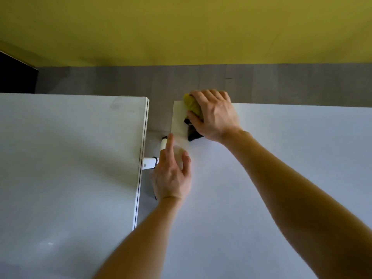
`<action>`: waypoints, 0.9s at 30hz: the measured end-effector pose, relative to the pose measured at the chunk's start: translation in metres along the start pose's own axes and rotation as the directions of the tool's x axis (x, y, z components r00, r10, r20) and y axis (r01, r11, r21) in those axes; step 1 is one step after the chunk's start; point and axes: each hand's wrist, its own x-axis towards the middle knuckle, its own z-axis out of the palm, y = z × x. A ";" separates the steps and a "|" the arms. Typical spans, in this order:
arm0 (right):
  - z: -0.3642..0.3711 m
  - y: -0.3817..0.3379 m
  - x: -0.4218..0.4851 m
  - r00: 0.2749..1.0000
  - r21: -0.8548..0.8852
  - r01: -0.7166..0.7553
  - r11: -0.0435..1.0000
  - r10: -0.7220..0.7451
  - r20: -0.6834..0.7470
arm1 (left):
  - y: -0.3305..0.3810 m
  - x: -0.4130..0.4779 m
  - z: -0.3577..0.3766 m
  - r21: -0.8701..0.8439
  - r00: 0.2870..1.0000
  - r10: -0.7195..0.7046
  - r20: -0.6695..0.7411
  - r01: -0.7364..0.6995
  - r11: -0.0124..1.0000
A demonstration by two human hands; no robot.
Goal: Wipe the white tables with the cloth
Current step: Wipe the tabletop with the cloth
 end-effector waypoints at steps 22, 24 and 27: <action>-0.077 0.150 -0.104 0.927 -0.081 -0.348 0.934 0.329 -0.178 | -0.002 0.001 0.001 0.002 0.999 0.039 0.029 -0.039 0.999; -0.079 0.154 -0.109 0.871 -0.127 -0.471 0.873 0.438 -0.222 | -0.004 0.002 0.003 0.010 0.999 0.052 0.017 -0.052 0.999; -0.044 0.089 -0.068 0.891 -0.126 -0.440 0.889 0.414 -0.188 | -0.005 0.003 0.003 0.015 0.999 0.052 0.004 -0.052 0.999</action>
